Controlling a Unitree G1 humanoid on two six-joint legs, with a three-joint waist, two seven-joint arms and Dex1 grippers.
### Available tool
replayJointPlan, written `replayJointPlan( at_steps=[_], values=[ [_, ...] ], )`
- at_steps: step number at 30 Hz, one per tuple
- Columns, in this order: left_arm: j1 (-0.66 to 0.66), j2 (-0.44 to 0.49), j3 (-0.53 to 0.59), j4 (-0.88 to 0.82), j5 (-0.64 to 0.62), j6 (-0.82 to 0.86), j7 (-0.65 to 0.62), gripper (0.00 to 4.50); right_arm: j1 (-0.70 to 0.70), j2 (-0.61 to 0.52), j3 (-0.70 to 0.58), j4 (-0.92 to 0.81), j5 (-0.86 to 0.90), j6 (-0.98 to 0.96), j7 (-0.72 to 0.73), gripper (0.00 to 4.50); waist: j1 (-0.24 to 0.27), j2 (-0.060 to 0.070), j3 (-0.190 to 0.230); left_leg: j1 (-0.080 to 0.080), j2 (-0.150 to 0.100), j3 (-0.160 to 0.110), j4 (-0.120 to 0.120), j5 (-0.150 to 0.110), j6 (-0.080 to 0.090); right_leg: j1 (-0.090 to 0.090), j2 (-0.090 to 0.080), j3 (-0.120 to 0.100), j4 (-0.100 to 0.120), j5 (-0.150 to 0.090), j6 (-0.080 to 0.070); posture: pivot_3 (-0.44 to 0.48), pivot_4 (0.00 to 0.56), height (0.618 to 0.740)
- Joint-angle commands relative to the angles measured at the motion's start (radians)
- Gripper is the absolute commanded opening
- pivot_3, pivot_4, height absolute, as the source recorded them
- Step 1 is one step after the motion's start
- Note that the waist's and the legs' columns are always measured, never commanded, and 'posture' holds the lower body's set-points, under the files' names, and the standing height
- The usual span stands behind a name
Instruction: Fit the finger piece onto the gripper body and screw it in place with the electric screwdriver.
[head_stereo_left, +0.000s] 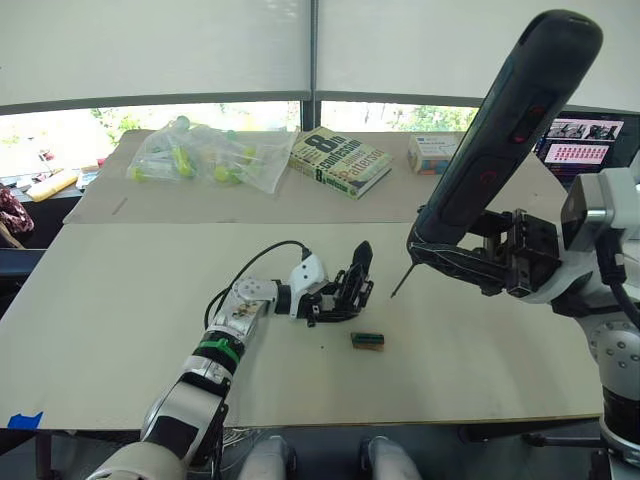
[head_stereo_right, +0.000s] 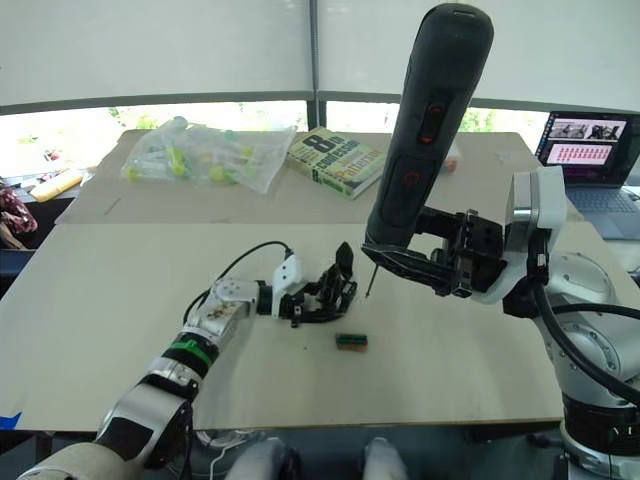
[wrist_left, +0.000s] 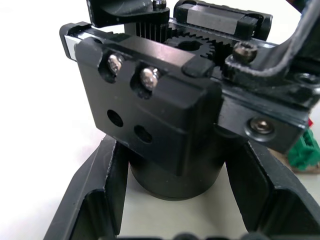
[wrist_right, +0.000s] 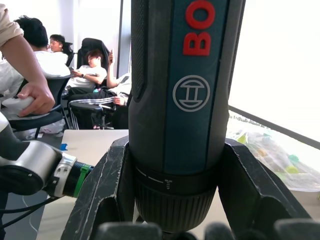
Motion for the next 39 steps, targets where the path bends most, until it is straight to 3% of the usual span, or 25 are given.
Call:
replayJointPlan(
  at_steps=[1,7,9,12,18,26,39],
  values=[
    [-0.039,-0.007,0.006,0.066,0.026,-0.068,-0.012,2.33,-0.006,-0.015,-0.05,-0.032,0.033,-0.005,0.002,1.94,0.0,0.0,0.0,0.0,0.0,0.0,0.0,0.0,0.0,0.0,0.0,0.0,0.0,0.0,0.0,0.0,0.15,0.74],
    [-0.035,-0.03,0.026,0.099,0.026,-0.073,0.0,2.33,0.009,-0.013,-0.054,-0.039,0.034,-0.006,0.002,1.94,0.005,0.0,0.0,0.0,0.0,0.0,0.001,0.0,0.0,0.0,0.0,0.0,0.0,0.0,0.0,0.0,0.15,0.74],
    [-0.028,-0.035,0.038,0.093,0.022,-0.07,0.008,3.36,0.01,-0.013,-0.054,-0.039,0.035,-0.006,0.001,1.94,0.004,0.0,0.0,0.0,0.0,0.0,0.001,0.0,0.0,0.0,0.0,0.0,0.0,0.0,0.0,0.0,0.15,0.74],
    [-0.011,-0.033,0.054,0.066,0.021,-0.068,0.044,4.49,0.01,-0.013,-0.052,-0.039,0.036,-0.005,0.001,1.94,0.002,0.0,0.0,0.0,0.0,0.0,0.001,0.0,0.0,0.0,0.0,0.0,0.0,0.0,0.001,0.0,0.15,0.74],
    [0.106,-0.017,0.077,-0.146,-0.023,-0.002,0.058,4.49,0.007,-0.016,-0.051,-0.03,0.037,-0.004,0.008,1.94,-0.004,0.0,0.0,0.0,0.001,0.0,0.001,0.0,0.0,0.0,0.0,0.0,0.001,0.0,0.001,0.0,0.15,0.74],
    [0.265,-0.026,0.048,-0.473,-0.01,0.185,0.185,4.49,0.002,-0.014,-0.046,-0.02,0.031,-0.004,0.018,1.94,0.002,0.0,0.0,0.0,0.001,-0.001,0.001,0.0,0.0,0.0,0.0,0.0,0.001,0.0,0.001,0.0,0.15,0.74],
    [0.281,-0.041,0.001,-0.452,0.042,0.233,0.308,4.49,-0.019,-0.013,-0.039,-0.015,0.032,0.004,0.02,1.94,-0.001,0.0,0.0,0.001,0.001,-0.001,0.001,0.0,0.0,0.001,0.0,0.0,0.001,0.0,0.001,0.0,0.15,0.74]
  ],
)
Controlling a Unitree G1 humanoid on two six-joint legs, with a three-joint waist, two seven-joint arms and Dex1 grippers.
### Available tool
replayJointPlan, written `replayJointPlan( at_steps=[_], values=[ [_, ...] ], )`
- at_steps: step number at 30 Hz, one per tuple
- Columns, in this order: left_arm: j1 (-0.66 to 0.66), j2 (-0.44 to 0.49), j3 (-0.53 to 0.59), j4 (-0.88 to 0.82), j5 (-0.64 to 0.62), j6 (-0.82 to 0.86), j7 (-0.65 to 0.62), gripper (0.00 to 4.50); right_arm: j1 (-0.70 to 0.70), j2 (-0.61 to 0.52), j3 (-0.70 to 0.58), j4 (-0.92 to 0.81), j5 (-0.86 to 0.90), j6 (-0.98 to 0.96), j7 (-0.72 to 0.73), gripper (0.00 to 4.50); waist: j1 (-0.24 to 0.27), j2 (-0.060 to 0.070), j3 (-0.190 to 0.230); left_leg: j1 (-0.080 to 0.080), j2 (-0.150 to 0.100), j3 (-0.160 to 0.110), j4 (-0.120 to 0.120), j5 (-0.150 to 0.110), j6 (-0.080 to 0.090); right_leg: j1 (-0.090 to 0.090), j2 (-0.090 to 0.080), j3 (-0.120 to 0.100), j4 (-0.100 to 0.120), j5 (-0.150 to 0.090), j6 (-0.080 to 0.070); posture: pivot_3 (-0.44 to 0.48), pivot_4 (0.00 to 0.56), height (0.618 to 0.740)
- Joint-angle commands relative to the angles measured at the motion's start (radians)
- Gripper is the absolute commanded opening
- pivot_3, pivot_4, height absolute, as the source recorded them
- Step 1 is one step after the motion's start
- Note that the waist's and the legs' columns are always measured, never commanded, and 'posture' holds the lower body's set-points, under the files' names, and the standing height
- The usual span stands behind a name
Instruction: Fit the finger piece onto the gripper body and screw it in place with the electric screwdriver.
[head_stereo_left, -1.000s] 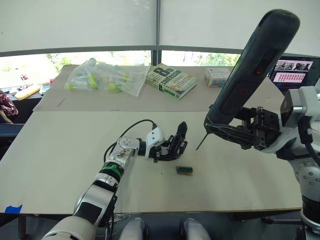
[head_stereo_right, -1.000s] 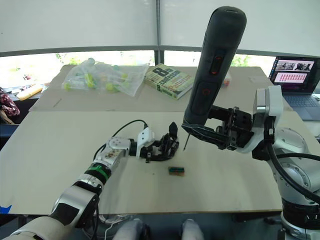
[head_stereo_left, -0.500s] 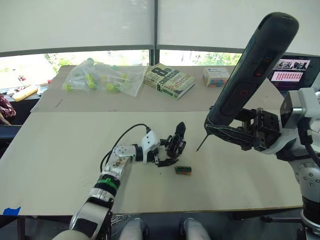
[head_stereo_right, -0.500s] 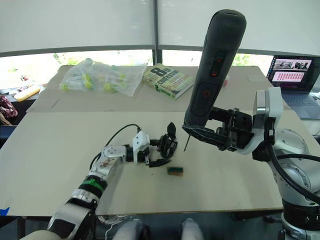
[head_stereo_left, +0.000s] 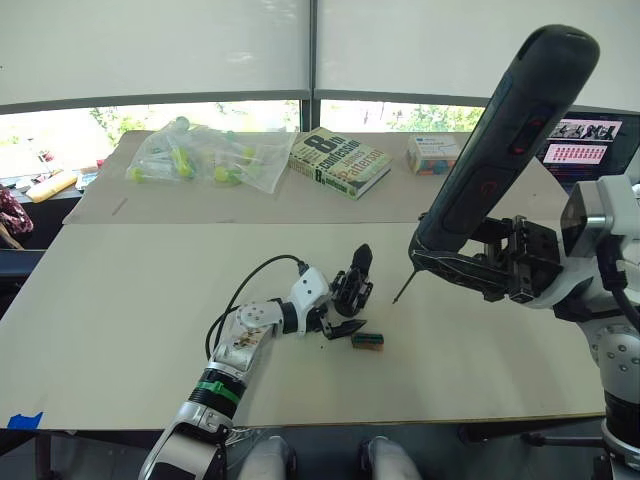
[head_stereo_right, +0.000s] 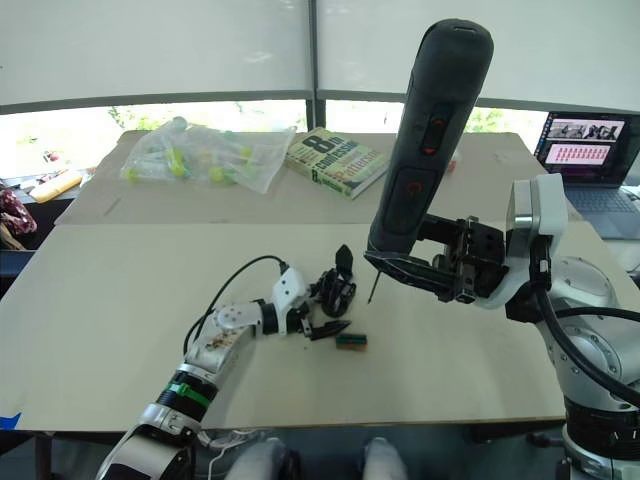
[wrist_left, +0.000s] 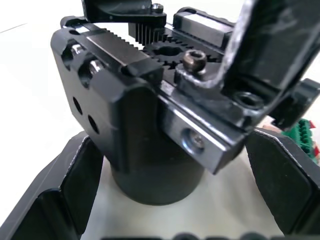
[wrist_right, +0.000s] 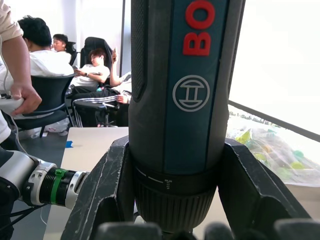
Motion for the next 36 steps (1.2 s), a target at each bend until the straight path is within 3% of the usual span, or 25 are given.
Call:
replayJointPlan(
  at_steps=[1,6,9,12,21,27,36],
  values=[
    [-0.006,0.003,-0.013,0.024,0.012,-0.003,0.012,4.49,-0.032,-0.011,-0.034,-0.021,0.031,-0.002,-0.005,1.94,0.0,0.0,0.0,0.0,0.0,0.0,0.0,0.0,0.0,0.0,0.0,0.0,0.0,0.0,0.0,0.0,0.15,0.74],
    [0.005,0.014,-0.009,0.035,0.009,-0.001,0.014,4.49,-0.03,-0.01,-0.036,-0.025,0.029,-0.002,-0.007,1.94,0.0,0.0,0.0,0.0,0.0,0.0,0.0,0.0,0.0,0.0,0.0,0.0,0.0,0.0,0.0,0.0,0.15,0.74],
    [0.009,0.013,-0.008,0.032,0.004,0.009,0.015,3.74,-0.029,-0.009,-0.036,-0.028,0.03,-0.001,-0.008,1.94,0.0,0.0,0.0,0.001,0.0,0.0,0.0,0.0,0.0,0.0,0.0,0.0,0.0,0.0,0.0,0.0,0.15,0.74],
    [0.014,0.009,-0.012,0.024,-0.002,0.019,0.014,2.34,-0.042,-0.006,-0.029,-0.03,0.038,0.005,-0.017,1.94,0.0,0.0,0.0,0.001,0.0,0.0,0.0,0.0,0.0,0.001,0.0,0.0,0.0,0.0,0.0,0.0,0.15,0.74],
    [0.009,0.012,-0.016,0.027,-0.007,0.011,-0.003,2.31,-0.198,0.026,0.041,-0.019,0.093,0.092,-0.108,1.94,-0.001,0.0,0.0,0.001,0.0,0.0,0.0,0.0,0.0,0.0,0.0,0.0,0.0,0.0,0.0,0.0,0.15,0.74],
    [-0.002,0.015,-0.018,0.037,-0.012,0.006,-0.015,2.31,-0.342,0.103,0.164,0.027,0.035,0.127,-0.154,1.94,-0.002,0.001,0.0,0.001,0.0,0.0,0.0,0.0,0.0,0.0,0.0,0.0,0.001,0.0,0.0,0.0,0.15,0.74],
    [0.011,0.022,-0.019,0.023,-0.017,0.012,-0.016,2.31,-0.374,0.176,0.235,0.099,-0.092,0.097,-0.144,1.94,-0.002,0.001,0.0,0.0,0.0,0.001,0.0,0.0,0.0,0.0,0.0,0.0,0.0,0.0,0.0,0.0,0.15,0.74]
  ],
)
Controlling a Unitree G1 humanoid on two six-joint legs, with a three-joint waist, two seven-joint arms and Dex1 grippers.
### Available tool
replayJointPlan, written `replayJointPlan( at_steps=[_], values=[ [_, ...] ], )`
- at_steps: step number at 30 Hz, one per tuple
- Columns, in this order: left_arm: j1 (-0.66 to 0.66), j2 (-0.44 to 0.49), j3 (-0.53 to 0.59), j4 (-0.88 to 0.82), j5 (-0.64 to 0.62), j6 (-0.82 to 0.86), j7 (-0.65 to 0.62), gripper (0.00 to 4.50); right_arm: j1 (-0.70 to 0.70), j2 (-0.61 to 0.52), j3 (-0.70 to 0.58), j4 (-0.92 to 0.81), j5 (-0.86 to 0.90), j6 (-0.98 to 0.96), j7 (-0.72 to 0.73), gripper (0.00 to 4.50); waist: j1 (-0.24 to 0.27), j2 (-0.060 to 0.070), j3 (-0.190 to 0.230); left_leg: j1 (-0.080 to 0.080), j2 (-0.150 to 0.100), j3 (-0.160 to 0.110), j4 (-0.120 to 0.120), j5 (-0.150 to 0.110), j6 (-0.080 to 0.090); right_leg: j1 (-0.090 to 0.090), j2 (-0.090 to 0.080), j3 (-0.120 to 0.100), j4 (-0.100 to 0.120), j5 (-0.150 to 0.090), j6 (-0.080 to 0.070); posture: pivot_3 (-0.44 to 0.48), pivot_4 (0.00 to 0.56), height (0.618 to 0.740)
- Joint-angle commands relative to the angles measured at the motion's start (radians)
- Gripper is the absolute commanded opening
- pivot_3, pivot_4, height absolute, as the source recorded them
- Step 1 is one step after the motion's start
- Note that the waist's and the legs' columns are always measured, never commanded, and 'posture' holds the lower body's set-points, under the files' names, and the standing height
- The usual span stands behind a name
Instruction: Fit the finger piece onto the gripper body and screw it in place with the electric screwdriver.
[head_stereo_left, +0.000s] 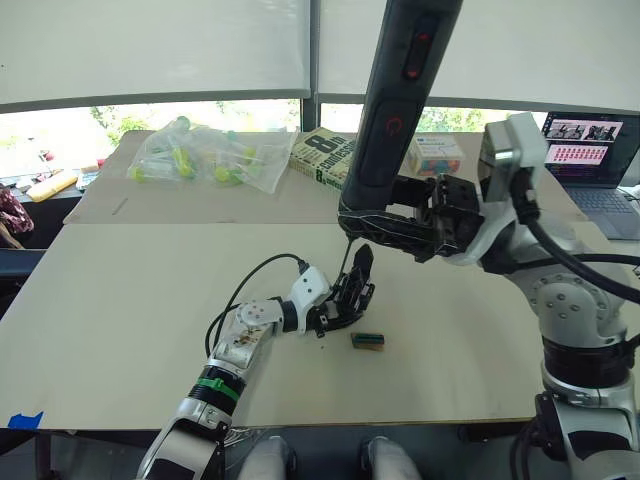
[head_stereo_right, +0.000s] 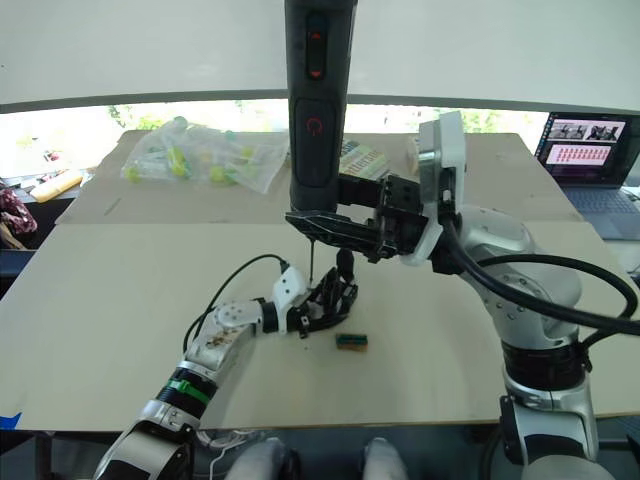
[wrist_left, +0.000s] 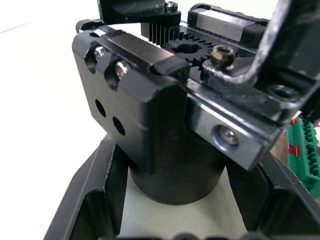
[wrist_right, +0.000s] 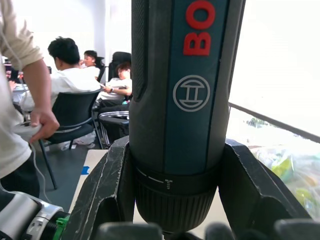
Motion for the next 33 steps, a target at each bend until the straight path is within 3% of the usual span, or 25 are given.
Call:
replayJointPlan(
  at_steps=[1,33],
  values=[
    [0.028,0.01,-0.009,-0.001,0.001,0.014,-0.004,2.31,-0.027,0.01,-0.01,0.002,-0.052,-0.047,0.01,1.94,0.0,0.0,0.0,0.0,0.0,0.0,0.0,0.0,0.0,0.0,0.0,0.0,0.0,0.0,0.0,0.0,0.15,0.74],
    [0.046,0.029,-0.022,-0.03,-0.01,0.058,-0.013,2.31,0.046,0.1,0.06,0.036,-0.276,-0.089,0.064,1.94,-0.006,0.0,0.0,0.0,0.0,0.0,-0.001,0.0,0.0,-0.001,0.0,0.0,0.0,0.0,0.0,0.0,0.15,0.74]
  ],
)
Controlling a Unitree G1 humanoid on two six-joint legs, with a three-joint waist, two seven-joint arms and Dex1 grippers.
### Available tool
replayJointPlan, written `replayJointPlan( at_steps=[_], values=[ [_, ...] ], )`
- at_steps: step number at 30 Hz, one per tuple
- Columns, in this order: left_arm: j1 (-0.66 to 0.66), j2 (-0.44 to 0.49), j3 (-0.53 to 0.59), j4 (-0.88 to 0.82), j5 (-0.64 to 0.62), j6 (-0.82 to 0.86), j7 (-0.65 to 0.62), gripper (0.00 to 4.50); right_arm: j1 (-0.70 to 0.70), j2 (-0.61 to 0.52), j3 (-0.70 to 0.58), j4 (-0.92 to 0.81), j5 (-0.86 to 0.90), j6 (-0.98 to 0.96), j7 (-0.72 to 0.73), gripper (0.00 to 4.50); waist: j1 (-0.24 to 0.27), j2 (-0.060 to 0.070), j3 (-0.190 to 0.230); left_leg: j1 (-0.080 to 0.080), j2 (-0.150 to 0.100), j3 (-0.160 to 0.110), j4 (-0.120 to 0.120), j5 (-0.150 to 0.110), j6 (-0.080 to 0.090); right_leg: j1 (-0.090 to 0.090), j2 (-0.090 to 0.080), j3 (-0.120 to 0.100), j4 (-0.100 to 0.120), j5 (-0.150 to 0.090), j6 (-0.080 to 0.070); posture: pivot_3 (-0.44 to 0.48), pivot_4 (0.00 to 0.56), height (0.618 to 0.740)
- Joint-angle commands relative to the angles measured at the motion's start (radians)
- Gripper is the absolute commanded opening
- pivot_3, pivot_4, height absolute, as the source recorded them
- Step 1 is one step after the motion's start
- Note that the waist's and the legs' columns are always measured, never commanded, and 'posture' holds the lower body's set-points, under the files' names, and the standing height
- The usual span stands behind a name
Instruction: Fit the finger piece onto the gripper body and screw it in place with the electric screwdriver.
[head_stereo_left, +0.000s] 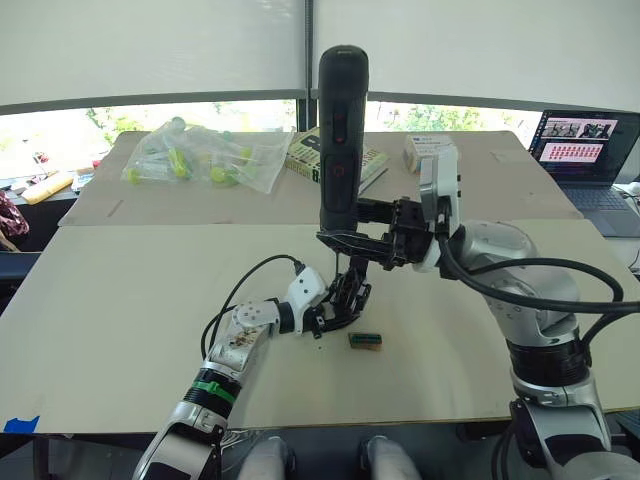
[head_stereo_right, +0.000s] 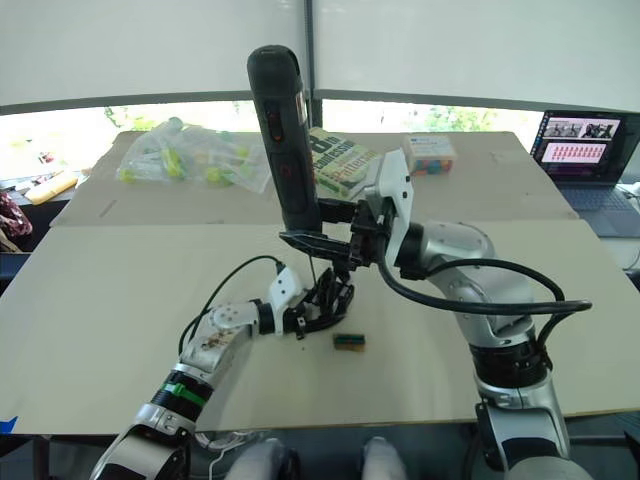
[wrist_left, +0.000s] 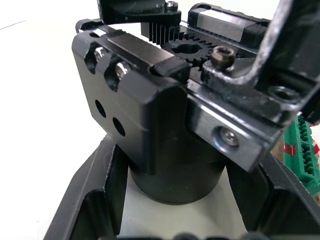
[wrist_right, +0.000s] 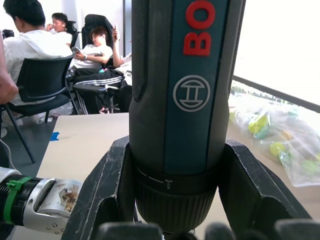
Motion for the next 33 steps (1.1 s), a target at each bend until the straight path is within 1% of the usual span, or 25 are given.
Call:
replayJointPlan(
  at_steps=[1,16,33],
  values=[
    [0.026,0.011,-0.021,0.007,0.006,0.033,-0.014,2.31,0.006,0.006,-0.017,-0.027,-0.009,-0.057,0.014,1.94,-0.001,0.0,0.0,0.0,0.0,0.0,0.0,0.0,0.0,0.0,0.0,0.0,0.0,0.0,0.0,0.0,0.15,0.74],
    [0.033,0.016,-0.025,-0.003,0.004,0.048,-0.015,2.31,0.059,0.005,-0.002,-0.012,-0.059,-0.108,0.04,1.94,-0.001,0.0,0.0,0.0,0.0,0.0,0.0,0.0,0.0,0.0,0.0,0.0,0.0,0.0,0.0,0.0,0.15,0.74],
    [0.038,0.015,-0.032,0.001,0.007,0.049,-0.014,2.31,0.076,0.023,0.011,-0.033,-0.044,-0.094,0.031,1.94,-0.002,0.0,0.0,0.001,0.0,0.0,0.0,0.0,0.0,0.0,0.0,0.0,0.0,0.0,0.0,0.0,0.15,0.74]
  ],
)
